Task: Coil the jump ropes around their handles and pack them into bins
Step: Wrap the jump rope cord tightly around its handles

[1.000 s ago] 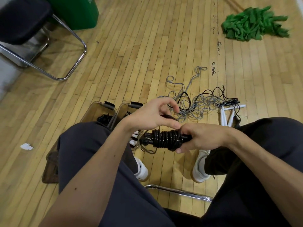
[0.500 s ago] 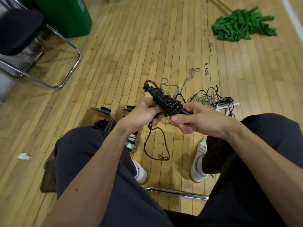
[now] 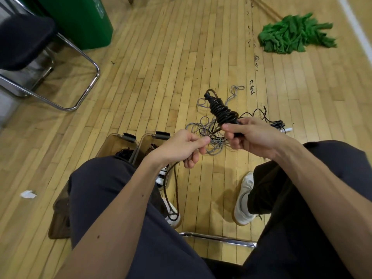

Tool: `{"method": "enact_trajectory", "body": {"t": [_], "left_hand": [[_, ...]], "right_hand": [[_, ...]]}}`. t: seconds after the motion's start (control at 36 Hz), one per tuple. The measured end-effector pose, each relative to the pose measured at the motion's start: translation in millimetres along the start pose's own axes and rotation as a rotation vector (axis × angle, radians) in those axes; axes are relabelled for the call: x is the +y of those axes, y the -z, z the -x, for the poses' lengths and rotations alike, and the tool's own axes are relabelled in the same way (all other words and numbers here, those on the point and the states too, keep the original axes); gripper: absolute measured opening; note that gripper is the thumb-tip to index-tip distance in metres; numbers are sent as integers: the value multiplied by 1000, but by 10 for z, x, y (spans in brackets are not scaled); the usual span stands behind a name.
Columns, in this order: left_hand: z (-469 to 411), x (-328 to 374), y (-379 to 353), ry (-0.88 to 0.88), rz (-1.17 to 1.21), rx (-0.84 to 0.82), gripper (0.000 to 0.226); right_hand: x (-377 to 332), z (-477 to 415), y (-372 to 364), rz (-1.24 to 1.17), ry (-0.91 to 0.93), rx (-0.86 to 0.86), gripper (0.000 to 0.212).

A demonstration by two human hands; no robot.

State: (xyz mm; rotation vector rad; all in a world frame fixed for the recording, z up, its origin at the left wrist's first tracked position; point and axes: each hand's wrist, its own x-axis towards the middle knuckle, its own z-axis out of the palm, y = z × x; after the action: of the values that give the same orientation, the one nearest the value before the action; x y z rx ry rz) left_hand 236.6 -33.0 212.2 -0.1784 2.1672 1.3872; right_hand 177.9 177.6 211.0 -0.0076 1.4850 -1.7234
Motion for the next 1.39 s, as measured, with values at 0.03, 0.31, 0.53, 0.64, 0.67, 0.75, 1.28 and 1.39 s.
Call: {"method": "enact_trajectory", "body": {"t": [0.03,0.31,0.53,0.64,0.67,0.75,1.28,1.39], "left_hand": [[-9,-27,-8,5,-64,21,43],[67,-58,51,-195,-577,303,40],[122,-39,68,-288,-632,420,31],[146,-68,100,-320,-630,527,32],[150,-71,101,-331,-640,548,31],[161,-59,86,-385,-702,597,30],[89,0,-88,-379,-614,213,29],[68,52,-102,-294,-452,129,34]], "right_hand": [[10,-15,26,-12,-12,38,7],[129,-39,240,146,-172,226,12],[221,3,197,279,-243,164,7],[219,17,157,276,-261,108,9],[226,17,134,295,-266,92,8],[283,15,52,371,-276,41,7],[357,189,-186,1027,-396,-484,16],[335,255,-182,984,-355,-532,23]]}}
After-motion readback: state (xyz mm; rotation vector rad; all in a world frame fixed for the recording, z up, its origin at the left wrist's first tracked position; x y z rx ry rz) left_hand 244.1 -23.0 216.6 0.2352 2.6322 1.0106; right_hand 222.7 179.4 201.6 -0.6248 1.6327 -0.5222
